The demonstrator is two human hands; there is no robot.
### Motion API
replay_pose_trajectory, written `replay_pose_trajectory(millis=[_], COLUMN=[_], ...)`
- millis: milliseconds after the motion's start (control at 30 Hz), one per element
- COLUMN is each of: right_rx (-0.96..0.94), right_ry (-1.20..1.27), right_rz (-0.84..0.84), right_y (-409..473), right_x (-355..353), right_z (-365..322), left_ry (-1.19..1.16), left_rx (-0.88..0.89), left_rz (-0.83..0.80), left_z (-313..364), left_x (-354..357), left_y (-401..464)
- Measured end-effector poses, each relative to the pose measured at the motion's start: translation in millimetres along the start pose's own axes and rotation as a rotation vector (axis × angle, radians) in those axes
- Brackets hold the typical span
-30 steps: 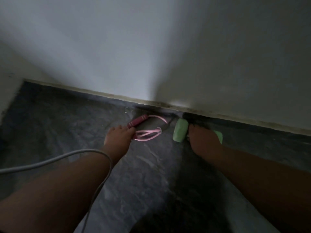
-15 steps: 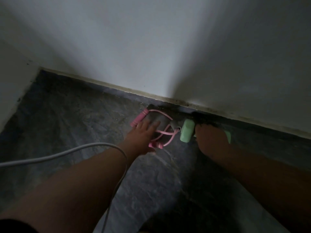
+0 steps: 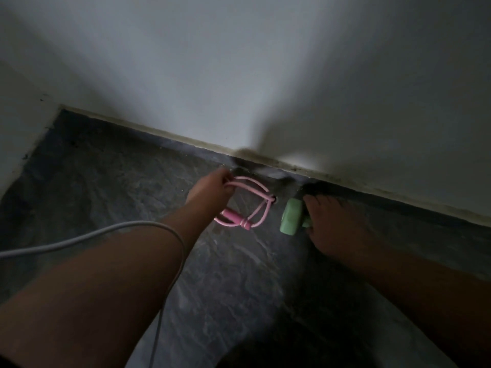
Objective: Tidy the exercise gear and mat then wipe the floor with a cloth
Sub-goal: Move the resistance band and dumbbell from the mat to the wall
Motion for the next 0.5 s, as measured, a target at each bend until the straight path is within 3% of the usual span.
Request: replay_pose_trajectory(millis=[100, 233, 300, 500], right_rx=[-0.005, -0.067, -0.112, -0.108], right_ry=[0.075, 0.170, 0.169, 0.190], right_rz=[0.080, 0.148, 0.156, 0.099], right_y=[-3.6, -5.6, -5.9, -6.2], right_x=[1.1, 1.8, -1.3, -19.7], right_z=[-1.3, -10.1, -16.6, -18.4], left_ry=[-0.103, 0.241, 0.310, 0.202], left_rx=[-0.003, 0.028, 0.056, -0.012], left_rz=[0.081, -0.263, -0.357, -0.243], left_z=[12.7, 6.3, 1.4, 15.1], left_x=[-5.6, 20.1, 26.8, 4.2], left_y=[13.5, 5.8, 0.5, -8.5])
Point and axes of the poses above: each hand's wrist, its own y-axis towards the middle knuckle, its own x-axis out of the palm, z = x × y, the point moved 4 cm from there along y, towards the middle knuckle, and after that the axes turned 12 degrees about x, right-handed, at the moved point
